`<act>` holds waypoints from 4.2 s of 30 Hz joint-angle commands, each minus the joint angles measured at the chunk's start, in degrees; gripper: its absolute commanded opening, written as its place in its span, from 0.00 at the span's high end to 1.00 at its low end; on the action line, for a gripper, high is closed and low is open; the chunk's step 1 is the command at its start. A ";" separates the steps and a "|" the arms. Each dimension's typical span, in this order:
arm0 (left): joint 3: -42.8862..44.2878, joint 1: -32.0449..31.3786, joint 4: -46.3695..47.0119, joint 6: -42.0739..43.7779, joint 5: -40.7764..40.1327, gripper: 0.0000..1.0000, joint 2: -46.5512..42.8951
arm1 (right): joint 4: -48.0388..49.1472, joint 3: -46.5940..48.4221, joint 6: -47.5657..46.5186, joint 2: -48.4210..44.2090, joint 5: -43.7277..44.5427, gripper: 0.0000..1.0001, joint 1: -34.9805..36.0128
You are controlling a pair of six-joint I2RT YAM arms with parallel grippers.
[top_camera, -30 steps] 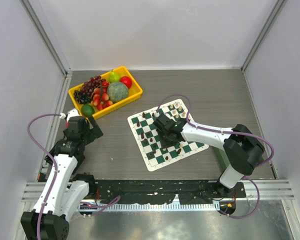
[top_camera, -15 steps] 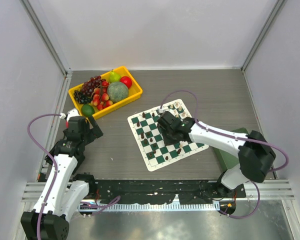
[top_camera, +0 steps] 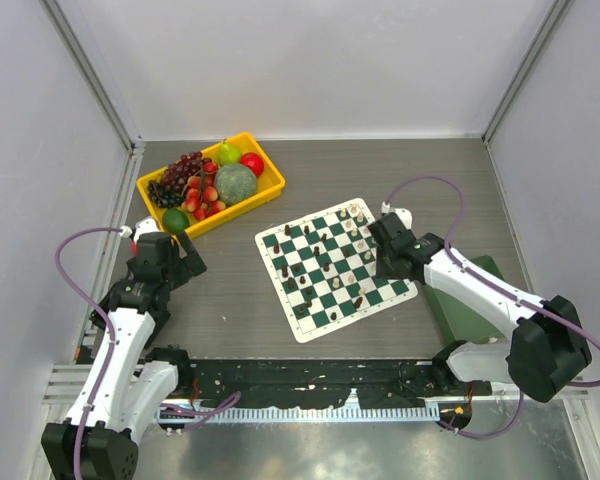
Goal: Set up the chess pieces on the board
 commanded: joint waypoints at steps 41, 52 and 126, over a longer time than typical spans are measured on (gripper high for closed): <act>0.69 0.29 1.73 -0.18 0.03 0.01 0.56 | 13.14 -6.03 -3.74 5.27 -2.25 0.78 -13.38; 0.69 0.29 1.90 -0.10 0.21 0.01 0.99 | 13.93 -7.35 -3.39 6.33 -2.43 0.78 -13.38; 0.78 0.29 1.20 -0.01 -0.49 0.01 0.20 | 7.43 12.69 -4.89 21.62 -9.90 0.61 9.82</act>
